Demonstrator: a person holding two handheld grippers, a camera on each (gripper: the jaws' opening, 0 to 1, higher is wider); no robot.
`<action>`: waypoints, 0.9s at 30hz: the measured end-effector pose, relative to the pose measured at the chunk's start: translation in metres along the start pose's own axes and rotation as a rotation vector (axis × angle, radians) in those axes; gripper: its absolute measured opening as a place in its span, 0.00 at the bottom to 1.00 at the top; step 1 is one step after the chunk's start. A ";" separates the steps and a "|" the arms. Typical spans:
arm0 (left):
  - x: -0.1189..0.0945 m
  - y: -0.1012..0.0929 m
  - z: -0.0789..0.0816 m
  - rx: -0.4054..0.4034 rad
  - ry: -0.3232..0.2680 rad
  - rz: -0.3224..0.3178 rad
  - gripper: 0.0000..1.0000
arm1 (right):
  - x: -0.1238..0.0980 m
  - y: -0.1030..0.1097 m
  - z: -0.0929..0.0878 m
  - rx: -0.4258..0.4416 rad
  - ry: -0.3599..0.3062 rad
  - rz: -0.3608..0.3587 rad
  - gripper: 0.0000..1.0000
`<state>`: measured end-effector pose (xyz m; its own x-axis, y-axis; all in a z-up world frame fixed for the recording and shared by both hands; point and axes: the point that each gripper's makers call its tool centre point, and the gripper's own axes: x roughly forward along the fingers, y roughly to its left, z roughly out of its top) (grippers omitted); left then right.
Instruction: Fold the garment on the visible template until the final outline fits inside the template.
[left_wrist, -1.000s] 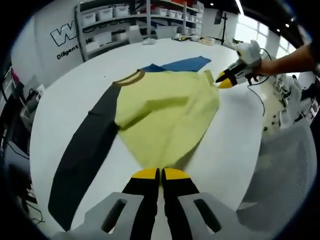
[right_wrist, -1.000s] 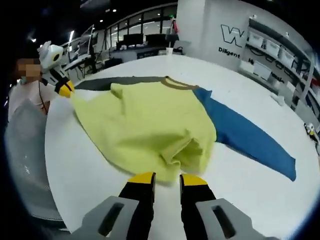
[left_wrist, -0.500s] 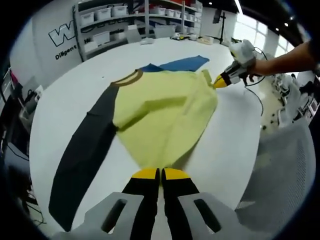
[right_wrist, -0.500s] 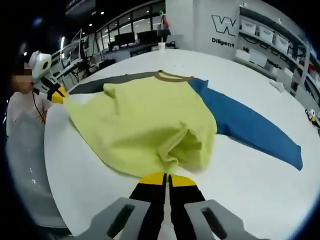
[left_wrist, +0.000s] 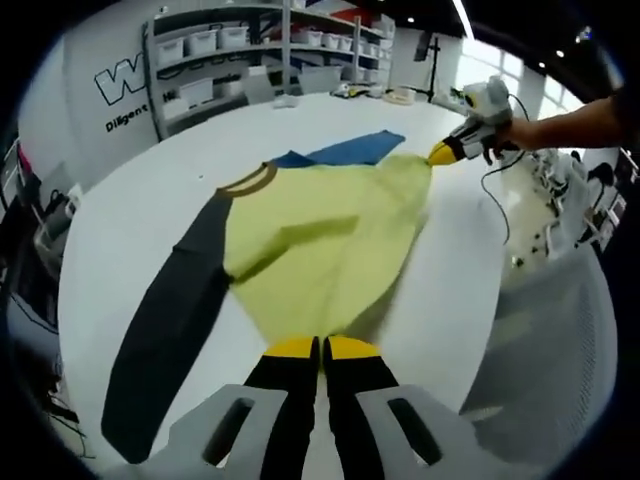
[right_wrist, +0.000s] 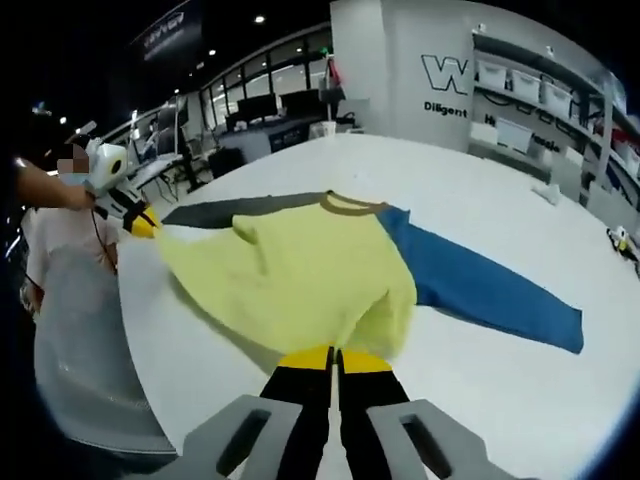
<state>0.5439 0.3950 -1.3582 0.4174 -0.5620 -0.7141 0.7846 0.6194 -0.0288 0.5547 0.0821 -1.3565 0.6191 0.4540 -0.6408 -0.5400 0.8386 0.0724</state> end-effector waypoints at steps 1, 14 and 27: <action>-0.001 -0.001 0.000 0.004 -0.003 -0.003 0.00 | -0.003 0.001 0.001 0.007 -0.007 0.002 0.00; -0.020 -0.026 -0.012 0.052 -0.026 -0.093 0.00 | -0.049 0.037 -0.035 0.050 0.049 0.053 0.00; -0.017 -0.053 -0.063 0.118 0.088 -0.142 0.00 | -0.039 0.060 -0.115 0.033 0.252 0.067 0.00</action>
<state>0.4663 0.4068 -1.3887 0.2617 -0.5857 -0.7671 0.8832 0.4659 -0.0545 0.4324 0.0802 -1.4148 0.4190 0.4226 -0.8036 -0.5531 0.8207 0.1432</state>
